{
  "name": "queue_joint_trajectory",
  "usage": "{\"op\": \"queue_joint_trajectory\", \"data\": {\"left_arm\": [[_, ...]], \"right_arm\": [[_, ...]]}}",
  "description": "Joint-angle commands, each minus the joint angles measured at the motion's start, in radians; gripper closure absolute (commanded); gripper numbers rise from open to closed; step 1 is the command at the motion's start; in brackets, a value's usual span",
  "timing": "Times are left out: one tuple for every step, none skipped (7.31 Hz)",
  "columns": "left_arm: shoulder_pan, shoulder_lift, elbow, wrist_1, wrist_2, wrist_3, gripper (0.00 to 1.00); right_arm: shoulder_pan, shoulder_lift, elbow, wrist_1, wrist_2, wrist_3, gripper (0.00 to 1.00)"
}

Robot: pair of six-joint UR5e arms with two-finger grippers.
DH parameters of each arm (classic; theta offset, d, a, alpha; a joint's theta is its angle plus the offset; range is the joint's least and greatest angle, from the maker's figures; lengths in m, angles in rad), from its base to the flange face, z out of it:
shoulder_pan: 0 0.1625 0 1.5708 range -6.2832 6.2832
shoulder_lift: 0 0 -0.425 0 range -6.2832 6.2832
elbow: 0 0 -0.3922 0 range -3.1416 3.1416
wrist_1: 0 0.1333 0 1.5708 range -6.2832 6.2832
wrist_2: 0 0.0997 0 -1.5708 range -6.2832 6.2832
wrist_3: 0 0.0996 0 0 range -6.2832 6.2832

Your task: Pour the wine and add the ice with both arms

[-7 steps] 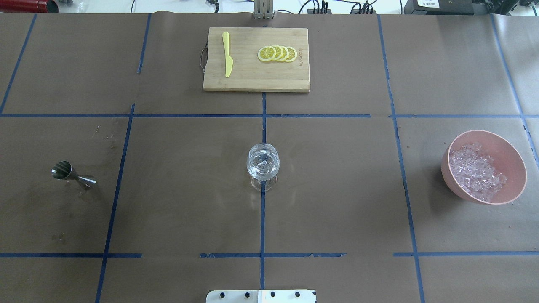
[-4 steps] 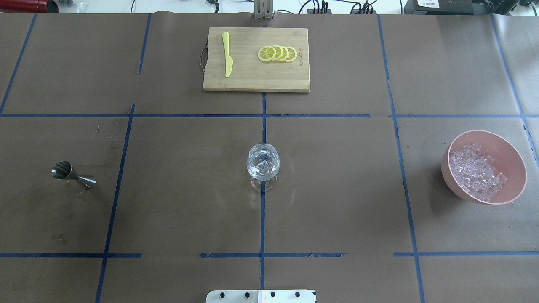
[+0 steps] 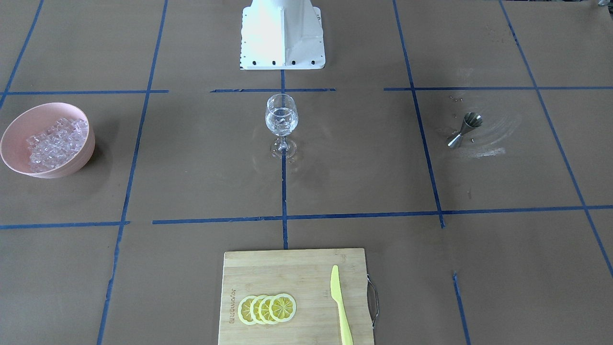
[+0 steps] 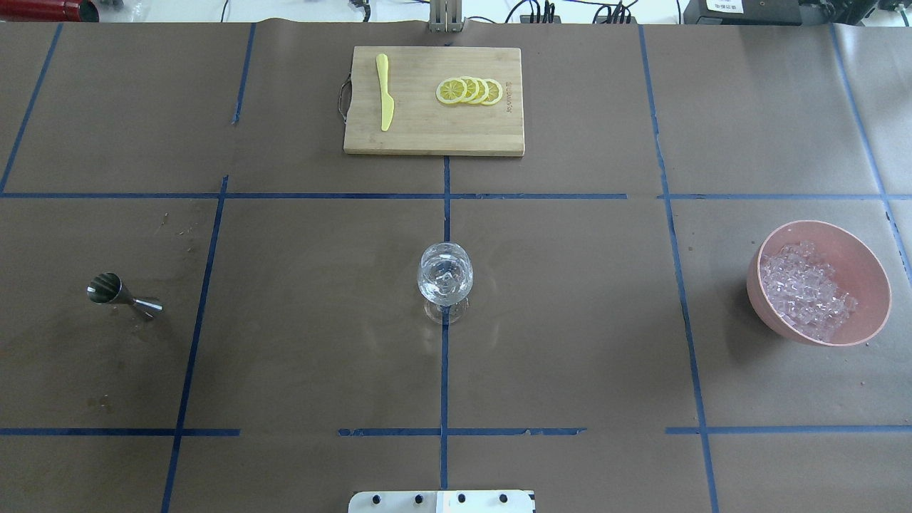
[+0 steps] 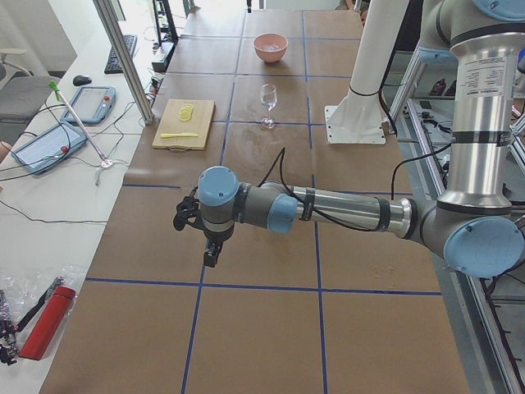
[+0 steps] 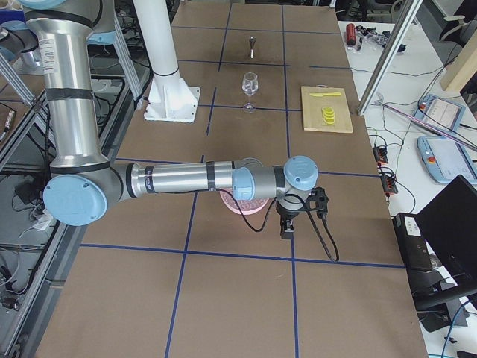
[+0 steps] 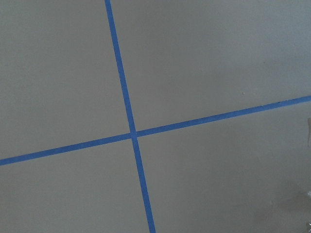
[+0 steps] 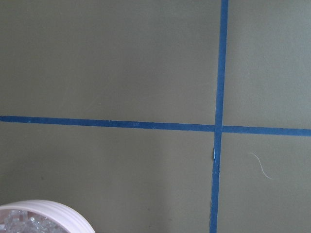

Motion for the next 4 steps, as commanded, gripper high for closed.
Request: {"op": "queue_joint_trajectory", "data": {"left_arm": [[0.0,0.002,-0.006,-0.001,-0.002,0.0,0.0],[0.0,0.002,-0.006,-0.001,0.0,0.0,0.0],[0.0,0.002,-0.003,-0.001,0.001,0.0,0.0],[0.0,-0.01,-0.006,0.0,0.001,0.0,0.0]], "right_arm": [[0.0,-0.016,-0.001,0.0,-0.003,-0.001,0.0],[-0.002,-0.015,0.0,0.0,-0.001,0.002,0.0],[0.0,-0.018,0.0,0.0,0.002,0.002,0.0],[0.0,-0.019,0.004,0.0,0.008,0.002,0.0]]}}
